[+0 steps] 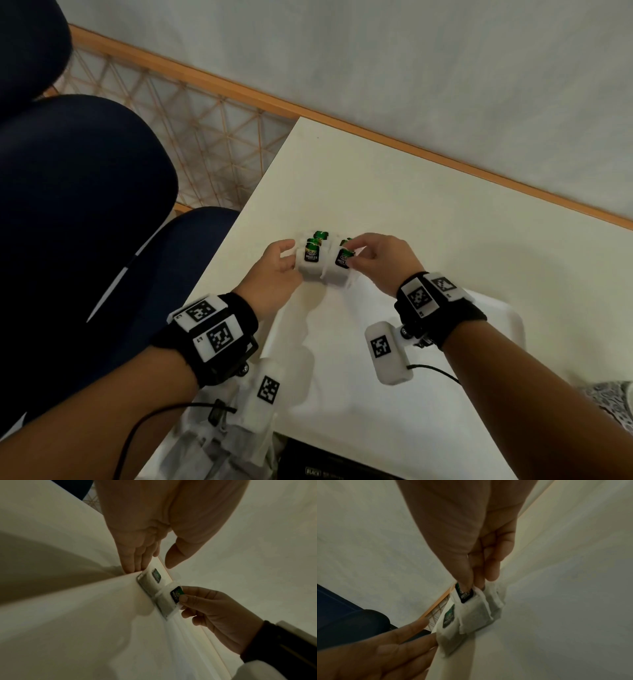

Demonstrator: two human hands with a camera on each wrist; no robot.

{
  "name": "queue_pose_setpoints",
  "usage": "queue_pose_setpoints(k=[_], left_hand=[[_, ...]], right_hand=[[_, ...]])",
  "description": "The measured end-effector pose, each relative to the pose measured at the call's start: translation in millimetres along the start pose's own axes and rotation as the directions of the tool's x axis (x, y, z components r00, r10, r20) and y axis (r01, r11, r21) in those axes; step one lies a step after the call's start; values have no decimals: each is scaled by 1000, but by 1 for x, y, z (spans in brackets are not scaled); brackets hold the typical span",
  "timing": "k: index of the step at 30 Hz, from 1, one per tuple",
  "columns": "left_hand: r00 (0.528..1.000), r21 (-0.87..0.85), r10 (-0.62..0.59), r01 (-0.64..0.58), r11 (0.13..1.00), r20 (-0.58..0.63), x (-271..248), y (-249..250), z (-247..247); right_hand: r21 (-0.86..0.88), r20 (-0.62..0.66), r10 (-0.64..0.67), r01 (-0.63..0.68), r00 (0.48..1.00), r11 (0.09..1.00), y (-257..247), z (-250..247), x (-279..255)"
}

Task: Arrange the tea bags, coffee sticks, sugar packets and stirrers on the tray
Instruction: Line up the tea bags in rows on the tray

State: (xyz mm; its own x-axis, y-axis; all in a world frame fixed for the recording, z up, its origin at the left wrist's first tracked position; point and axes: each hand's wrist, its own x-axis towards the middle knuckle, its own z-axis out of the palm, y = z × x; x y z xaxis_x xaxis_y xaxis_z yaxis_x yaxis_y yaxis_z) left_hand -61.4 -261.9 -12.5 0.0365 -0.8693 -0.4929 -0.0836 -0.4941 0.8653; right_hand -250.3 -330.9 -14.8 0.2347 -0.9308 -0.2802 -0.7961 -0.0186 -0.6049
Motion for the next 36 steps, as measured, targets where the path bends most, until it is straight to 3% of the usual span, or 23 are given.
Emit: queue_pose_setpoints(k=[5,9,19,23,25,27,30,34,36], left_hand=[[1000,-30,-2,3,1000,13,1,5,4],[1000,-8,12,-11,1000,21,2,6,8],[1000,66,-4,2,998,24,1,10,12],[998,183,62,-63,981,11,-13,1,-7],[995,259,91,-96,961,34,-30,-7,-19],[992,356,106,-122,926,63,-51,-14,-31],[985,469,122,-166,868,122,-89,-24,-48],[982,589,98,-177,788,164,-135,-44,-71],[983,618,97,-173,767,156,-148,-58,-80]], right_hand=[[45,-92,54,-50,994,998,10,1,-9],[132,-51,138,-130,989,983,19,6,-21],[215,-76,116,-97,990,972,25,19,-16],[156,-107,62,-45,992,987,17,11,-43],[91,-58,-21,26,998,995,6,13,-66],[14,74,-107,106,992,994,-10,21,-92],[-99,270,-235,269,934,958,-30,41,-131],[-190,363,-332,418,871,888,-46,72,-172],[-199,374,-332,425,866,883,-49,83,-181]])
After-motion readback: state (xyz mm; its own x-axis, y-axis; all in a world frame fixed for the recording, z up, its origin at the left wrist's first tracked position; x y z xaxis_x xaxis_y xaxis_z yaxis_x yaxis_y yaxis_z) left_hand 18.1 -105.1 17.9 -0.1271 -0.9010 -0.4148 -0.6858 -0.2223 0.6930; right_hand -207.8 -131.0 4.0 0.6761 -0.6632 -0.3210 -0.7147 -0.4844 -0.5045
